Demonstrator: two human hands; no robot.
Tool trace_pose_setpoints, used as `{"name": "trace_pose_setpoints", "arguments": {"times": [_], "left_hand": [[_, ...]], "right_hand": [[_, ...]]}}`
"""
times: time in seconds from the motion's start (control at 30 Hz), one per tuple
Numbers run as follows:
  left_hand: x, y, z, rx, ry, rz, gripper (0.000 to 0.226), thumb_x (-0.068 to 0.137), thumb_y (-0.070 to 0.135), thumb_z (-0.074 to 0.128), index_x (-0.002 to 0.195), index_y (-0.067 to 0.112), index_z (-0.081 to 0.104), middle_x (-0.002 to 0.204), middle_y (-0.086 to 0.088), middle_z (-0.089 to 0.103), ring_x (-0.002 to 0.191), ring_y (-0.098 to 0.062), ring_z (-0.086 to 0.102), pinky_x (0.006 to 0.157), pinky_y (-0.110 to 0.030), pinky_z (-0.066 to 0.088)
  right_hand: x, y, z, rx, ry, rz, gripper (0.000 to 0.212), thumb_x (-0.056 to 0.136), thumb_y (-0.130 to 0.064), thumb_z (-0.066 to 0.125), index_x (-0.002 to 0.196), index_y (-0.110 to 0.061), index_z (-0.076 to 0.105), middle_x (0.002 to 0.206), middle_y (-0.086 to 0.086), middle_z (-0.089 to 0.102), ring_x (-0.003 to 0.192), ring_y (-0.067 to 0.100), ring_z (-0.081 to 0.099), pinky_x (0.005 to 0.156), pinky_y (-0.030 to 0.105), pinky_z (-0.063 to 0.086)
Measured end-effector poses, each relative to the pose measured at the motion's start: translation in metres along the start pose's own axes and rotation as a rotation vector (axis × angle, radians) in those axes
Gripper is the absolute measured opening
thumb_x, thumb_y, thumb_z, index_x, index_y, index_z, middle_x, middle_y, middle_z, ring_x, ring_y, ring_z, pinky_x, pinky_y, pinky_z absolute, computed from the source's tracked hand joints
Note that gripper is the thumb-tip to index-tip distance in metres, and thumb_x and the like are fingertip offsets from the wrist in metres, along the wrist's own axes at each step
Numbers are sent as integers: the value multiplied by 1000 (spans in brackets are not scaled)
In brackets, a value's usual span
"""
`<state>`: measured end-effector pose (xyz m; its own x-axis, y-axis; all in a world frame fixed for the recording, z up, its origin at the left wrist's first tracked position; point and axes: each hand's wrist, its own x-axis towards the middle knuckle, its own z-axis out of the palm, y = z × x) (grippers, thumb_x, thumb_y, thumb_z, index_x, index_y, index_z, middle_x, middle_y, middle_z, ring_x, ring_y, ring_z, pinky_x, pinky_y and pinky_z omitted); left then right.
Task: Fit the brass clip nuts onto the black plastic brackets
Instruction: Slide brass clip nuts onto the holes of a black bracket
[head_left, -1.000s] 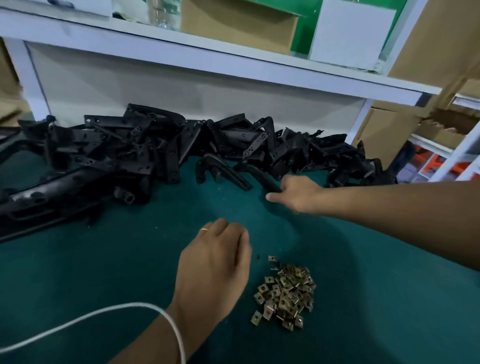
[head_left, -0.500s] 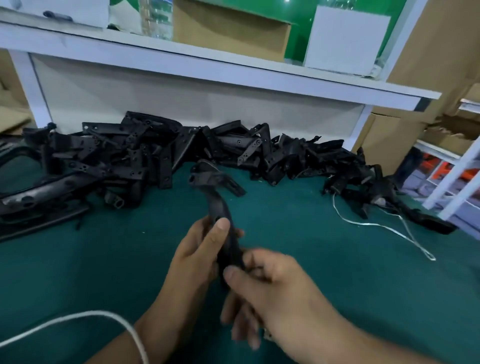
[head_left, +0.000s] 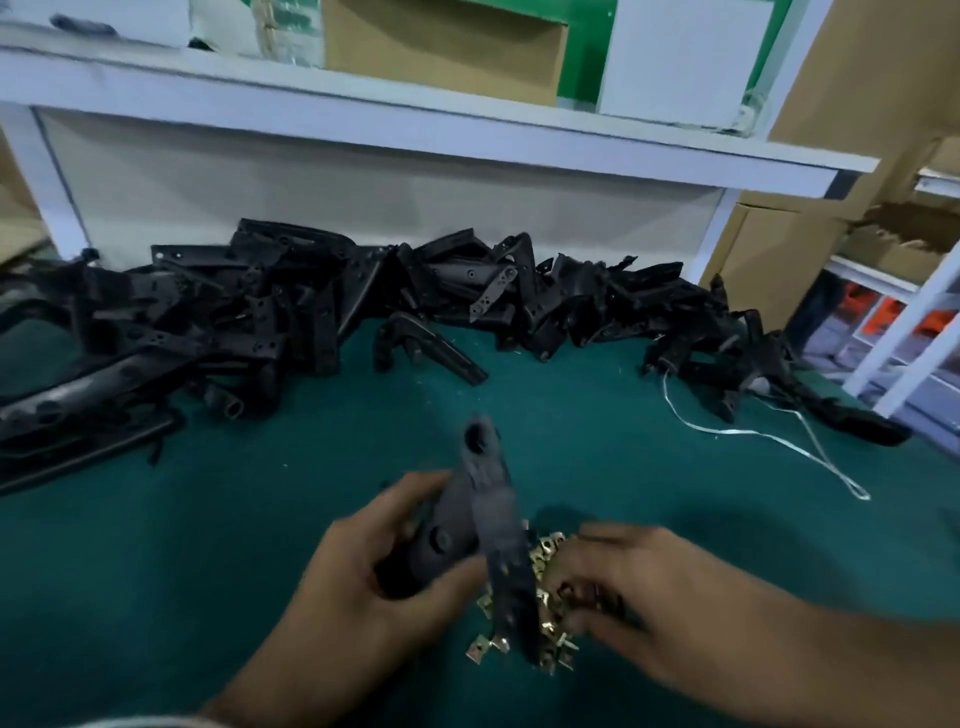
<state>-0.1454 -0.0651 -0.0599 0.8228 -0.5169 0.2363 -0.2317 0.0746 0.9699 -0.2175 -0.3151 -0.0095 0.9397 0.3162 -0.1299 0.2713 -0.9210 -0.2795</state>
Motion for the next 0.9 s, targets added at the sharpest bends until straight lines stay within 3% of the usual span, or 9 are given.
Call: {"name": "trace_pose_setpoints", "arguments": {"times": [0.07,0.13,0.27,0.37,0.47,0.63,0.77,0.83,0.9], "left_hand": [[-4,6,1,98,-55,44,51,79,40,79,128,33,66,77,3,74,68,-2,63,65,-16,43],[-2,10,-1,175,-98,73,50,82,38,78,130,33,66,67,13,67,59,6,54,60,-12,38],[-2,6,-3,277,-67,122,50,83,42,76,131,33,65,62,15,61,53,4,48,56,-16,36],[-4,7,-1,319,-74,141,50,85,47,74,132,35,63,64,19,60,51,5,47,55,-12,35],[-3,5,0,371,-69,149,56,84,52,73,137,40,60,73,24,65,57,7,55,58,-7,38],[-2,4,-1,576,-35,195,77,84,64,62,153,60,28,115,35,67,97,11,67,78,-18,56],[1,7,0,745,2,205,78,84,67,55,153,64,20,118,41,60,96,12,65,75,-15,52],[1,5,3,731,4,182,77,82,66,57,152,64,24,116,39,61,96,12,64,74,-11,51],[-1,4,9,536,18,115,70,79,57,69,145,55,45,104,31,69,87,11,67,71,-5,47]], "right_hand": [[10,-3,3,-22,-53,-44,21,103,-44,60,120,-44,48,108,-25,42,99,1,56,93,30,52],[11,-5,11,-1,-41,-42,21,104,-46,57,122,-44,46,113,-24,41,104,4,57,96,35,52],[5,-7,21,68,3,2,30,106,-39,54,125,-52,35,112,-25,38,103,6,57,94,36,52],[4,-12,25,27,-5,-32,19,109,-36,49,123,-47,42,118,-17,41,102,13,60,91,40,53],[-1,-10,27,80,54,-28,12,108,-37,52,117,-44,50,114,-25,42,100,4,57,90,31,52],[-6,-12,24,243,155,100,11,93,-35,78,97,-33,68,103,-19,54,93,7,62,76,16,49],[-7,-13,25,418,223,193,18,87,-25,82,90,-33,66,90,-17,69,75,2,65,65,11,46],[-11,-13,27,517,258,252,20,85,-23,82,92,-32,65,87,-13,70,68,2,64,63,15,47],[-16,-16,29,690,291,298,22,85,-15,82,89,-30,66,87,-5,69,69,14,68,62,25,50]]}}
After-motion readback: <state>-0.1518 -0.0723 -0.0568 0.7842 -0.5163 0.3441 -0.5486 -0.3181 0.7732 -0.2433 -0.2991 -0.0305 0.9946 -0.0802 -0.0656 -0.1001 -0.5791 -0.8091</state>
